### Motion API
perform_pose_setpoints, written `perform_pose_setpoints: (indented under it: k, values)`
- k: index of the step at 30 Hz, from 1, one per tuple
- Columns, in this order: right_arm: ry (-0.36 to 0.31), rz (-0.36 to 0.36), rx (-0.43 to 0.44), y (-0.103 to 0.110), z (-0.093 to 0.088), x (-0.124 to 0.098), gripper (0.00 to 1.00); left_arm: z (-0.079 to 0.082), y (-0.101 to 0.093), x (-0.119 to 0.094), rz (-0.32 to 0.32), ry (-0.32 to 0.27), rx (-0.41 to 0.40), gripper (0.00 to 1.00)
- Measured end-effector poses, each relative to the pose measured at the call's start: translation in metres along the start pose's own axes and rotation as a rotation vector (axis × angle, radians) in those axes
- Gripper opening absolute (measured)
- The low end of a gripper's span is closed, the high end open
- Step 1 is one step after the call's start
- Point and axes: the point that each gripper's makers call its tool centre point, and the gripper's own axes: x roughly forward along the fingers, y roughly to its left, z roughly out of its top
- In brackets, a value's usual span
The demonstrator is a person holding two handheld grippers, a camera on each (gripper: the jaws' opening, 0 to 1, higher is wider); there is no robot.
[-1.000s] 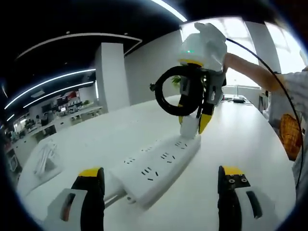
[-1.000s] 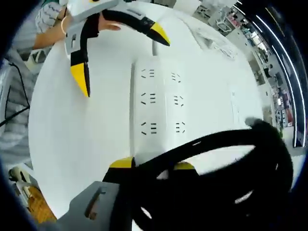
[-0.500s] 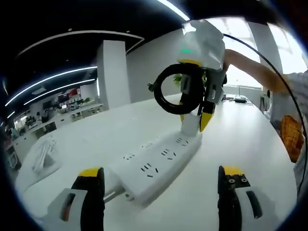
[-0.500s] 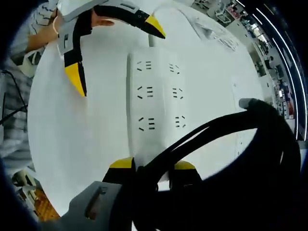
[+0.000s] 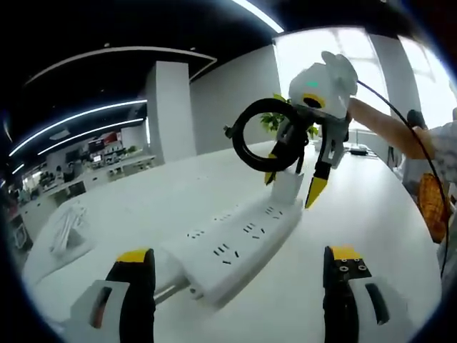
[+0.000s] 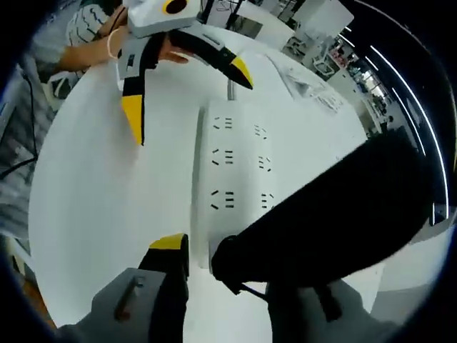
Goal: Straighten the power strip on the desk, plug the charger into it
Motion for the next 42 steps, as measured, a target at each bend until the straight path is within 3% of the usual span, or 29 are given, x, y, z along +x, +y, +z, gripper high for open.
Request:
perform_pose_setpoints:
  k: [3,7,10,25,34,40,42]
  values:
    - [-0.040,0.000,0.000,-0.007,0.004,0.002,0.57,0.000,0.002,-0.001,0.006,0.000,-0.001,0.99]
    - [-0.070,0.009,0.019,-0.009,0.007,0.005,0.59,0.000,0.002,-0.002,0.007,-0.001,-0.004,0.99]
    - [-0.093,0.025,0.031,-0.009,0.010,0.007,0.67,0.000,0.001,-0.002,0.006,0.000,-0.002,0.99]
    - [-0.315,-0.022,0.146,-0.016,0.027,0.005,0.96,-0.004,0.003,0.000,0.015,0.017,0.008,0.99]
    - [-0.454,-0.095,0.232,-0.020,0.024,0.000,1.00,0.004,0.013,-0.006,-0.001,-0.039,-0.089,0.99]
    - [-0.493,-0.172,0.247,-0.021,0.019,-0.006,1.00,0.019,0.024,-0.014,0.045,-0.095,-0.059,0.99]
    - [-0.489,-0.227,0.258,-0.026,0.016,-0.011,1.00,0.023,0.027,-0.017,0.061,-0.097,-0.037,0.99]
